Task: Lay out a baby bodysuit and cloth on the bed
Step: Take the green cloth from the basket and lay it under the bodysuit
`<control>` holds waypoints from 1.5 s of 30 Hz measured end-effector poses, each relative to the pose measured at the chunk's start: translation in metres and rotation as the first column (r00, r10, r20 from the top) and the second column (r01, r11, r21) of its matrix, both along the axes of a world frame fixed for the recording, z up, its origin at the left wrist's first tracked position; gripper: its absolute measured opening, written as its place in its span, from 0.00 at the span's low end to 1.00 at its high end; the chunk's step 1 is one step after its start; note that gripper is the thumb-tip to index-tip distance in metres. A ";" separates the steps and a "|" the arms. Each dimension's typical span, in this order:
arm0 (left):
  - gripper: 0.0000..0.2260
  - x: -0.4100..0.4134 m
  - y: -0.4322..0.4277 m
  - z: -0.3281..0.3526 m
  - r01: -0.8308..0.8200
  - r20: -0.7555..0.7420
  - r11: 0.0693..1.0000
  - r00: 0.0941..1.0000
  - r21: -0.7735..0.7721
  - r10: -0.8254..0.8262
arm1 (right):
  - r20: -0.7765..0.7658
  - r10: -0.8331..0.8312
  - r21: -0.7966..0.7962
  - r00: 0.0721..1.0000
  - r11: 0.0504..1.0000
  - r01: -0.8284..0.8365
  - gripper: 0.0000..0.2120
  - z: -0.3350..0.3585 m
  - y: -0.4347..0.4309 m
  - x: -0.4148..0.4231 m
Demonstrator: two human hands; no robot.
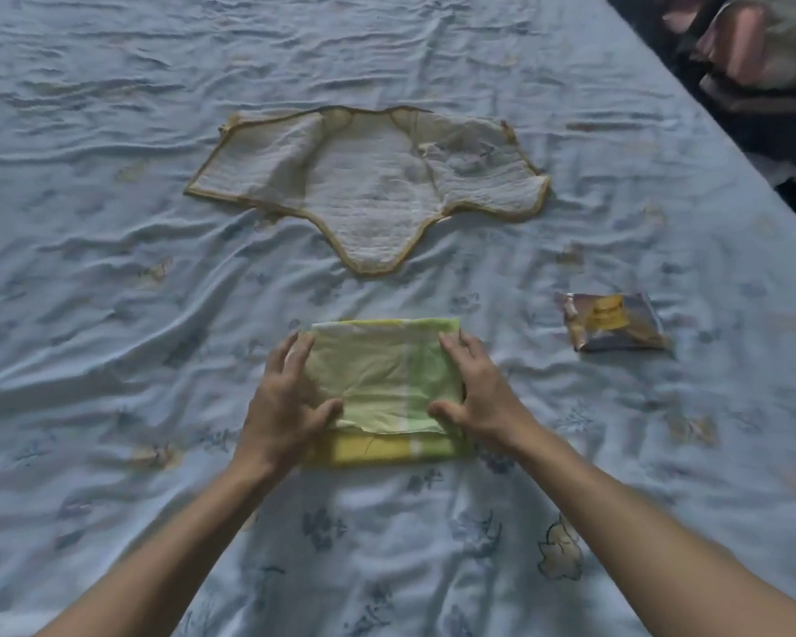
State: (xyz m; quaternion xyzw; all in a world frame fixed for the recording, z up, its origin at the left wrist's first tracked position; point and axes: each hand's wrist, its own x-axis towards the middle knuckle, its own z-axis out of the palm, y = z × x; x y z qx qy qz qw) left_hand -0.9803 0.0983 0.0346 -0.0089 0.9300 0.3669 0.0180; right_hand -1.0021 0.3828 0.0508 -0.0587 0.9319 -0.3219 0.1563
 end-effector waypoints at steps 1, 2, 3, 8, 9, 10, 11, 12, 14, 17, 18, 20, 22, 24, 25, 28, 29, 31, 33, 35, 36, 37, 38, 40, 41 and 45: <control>0.39 0.002 -0.001 0.003 0.028 -0.040 0.999 0.999 -0.042 -0.030 | -0.065 0.015 0.042 0.998 0.999 -0.012 0.47 0.003 -0.001 0.001; 0.35 0.003 -0.005 0.007 0.069 -0.081 0.994 0.994 -0.081 -0.075 | -0.140 0.047 0.090 0.989 0.995 -0.034 0.46 0.006 -0.002 0.002; 0.32 0.003 -0.010 0.010 0.124 -0.123 0.986 0.983 -0.114 -0.138 | -0.206 0.100 0.138 0.973 0.988 -0.072 0.43 0.008 -0.002 0.004; 0.22 0.001 -0.029 0.022 0.452 -0.072 0.844 0.869 -0.287 -0.490 | -0.202 0.466 0.306 0.862 0.866 -0.396 0.31 0.018 0.007 0.016; 0.19 0.002 -0.031 0.021 0.486 -0.054 0.822 0.851 -0.296 -0.522 | -0.179 0.496 0.307 0.850 0.849 -0.431 0.29 0.017 0.008 0.020; 0.15 0.004 -0.032 0.020 0.506 -0.048 0.809 0.839 -0.301 -0.542 | -0.165 0.509 0.301 0.845 0.842 -0.448 0.26 0.016 0.009 0.022; 0.12 0.005 -0.033 0.019 0.508 -0.058 0.804 0.834 -0.310 -0.549 | -0.166 0.514 0.299 0.841 0.839 -0.454 0.22 0.014 0.010 0.023; 0.10 0.007 -0.033 0.019 0.501 -0.067 0.805 0.835 -0.319 -0.546 | -0.179 0.515 0.299 0.838 0.840 -0.452 0.17 0.012 0.012 0.023; 0.08 0.008 -0.031 0.021 0.484 -0.089 0.804 0.836 -0.344 -0.541 | -0.231 0.500 0.288 0.835 0.855 -0.432 0.09 0.010 0.013 0.023; 0.08 0.008 -0.028 0.022 0.476 -0.130 0.795 0.822 -0.377 -0.554 | -0.301 0.495 0.308 0.815 0.859 -0.409 0.07 0.010 0.016 0.023; 0.11 0.008 -0.027 0.023 0.467 -0.132 0.799 0.827 -0.378 -0.547 | -0.313 0.493 0.315 0.812 0.860 -0.401 0.08 0.011 0.017 0.023; 0.14 0.004 -0.027 0.022 0.430 -0.125 0.824 0.855 -0.370 -0.503 | -0.320 0.457 0.299 0.830 0.880 -0.369 0.10 0.014 0.017 0.020; 0.13 -0.004 -0.027 0.024 0.376 -0.111 0.860 0.893 -0.344 -0.435 | -0.297 0.405 0.275 0.865 0.903 -0.329 0.09 0.020 0.017 0.013; 0.11 -0.020 -0.027 0.030 0.346 -0.119 0.886 0.910 -0.310 -0.397 | -0.271 0.383 0.269 0.883 0.911 -0.312 0.10 0.027 0.017 -0.003; 0.10 -0.031 -0.027 0.037 0.331 -0.132 0.897 0.915 -0.292 -0.380 | -0.268 0.375 0.261 0.887 0.915 -0.308 0.11 0.032 0.017 -0.014; 0.07 -0.075 -0.026 0.062 0.281 -0.175 0.925 0.928 -0.254 -0.329 | -0.308 0.310 0.190 0.899 0.946 -0.262 0.10 0.054 0.019 -0.060; 0.06 -0.091 -0.026 0.070 0.274 -0.183 0.933 0.930 -0.234 -0.319 | -0.340 0.281 0.159 0.897 0.958 -0.240 0.09 0.062 0.020 -0.077; 0.06 -0.122 -0.025 0.084 0.250 -0.224 0.953 0.932 -0.171 -0.285 | -0.405 0.229 0.104 0.885 0.973 -0.204 0.07 0.078 0.018 -0.111; 0.08 -0.150 -0.026 0.091 0.219 -0.265 0.966 0.932 -0.135 -0.248 | -0.451 0.180 0.049 0.874 0.983 -0.178 0.06 0.087 0.016 -0.142; 0.08 -0.176 -0.028 0.093 0.196 -0.271 0.968 0.934 -0.156 -0.233 | -0.457 0.147 0.014 0.877 0.987 -0.158 0.05 0.090 0.014 -0.170; 0.08 -0.188 -0.029 0.092 0.189 -0.261 0.968 0.938 -0.167 -0.228 | -0.450 0.138 0.013 0.882 0.989 -0.148 0.05 0.089 0.011 -0.183; 0.08 -0.200 -0.031 0.090 0.187 -0.246 0.966 0.942 -0.175 -0.227 | -0.438 0.129 0.015 0.890 0.991 -0.136 0.05 0.087 0.009 -0.197; 0.09 -0.212 -0.032 0.086 0.186 -0.232 0.965 0.946 -0.184 -0.226 | -0.420 0.116 0.020 0.900 0.993 -0.119 0.05 0.084 0.007 -0.209; 0.12 -0.231 -0.036 0.074 0.173 -0.208 0.966 0.955 -0.190 -0.212 | -0.385 0.090 0.022 0.919 0.996 -0.088 0.06 0.073 0.002 -0.232; 0.12 -0.239 -0.037 0.067 0.163 -0.193 0.969 0.961 -0.185 -0.199 | -0.367 0.080 0.023 0.927 0.997 -0.076 0.07 0.066 0.000 -0.240; 0.11 -0.259 -0.038 0.030 0.126 -0.138 0.969 0.978 -0.213 -0.158 | -0.293 0.053 0.046 0.955 0.998 -0.041 0.06 0.030 -0.006 -0.261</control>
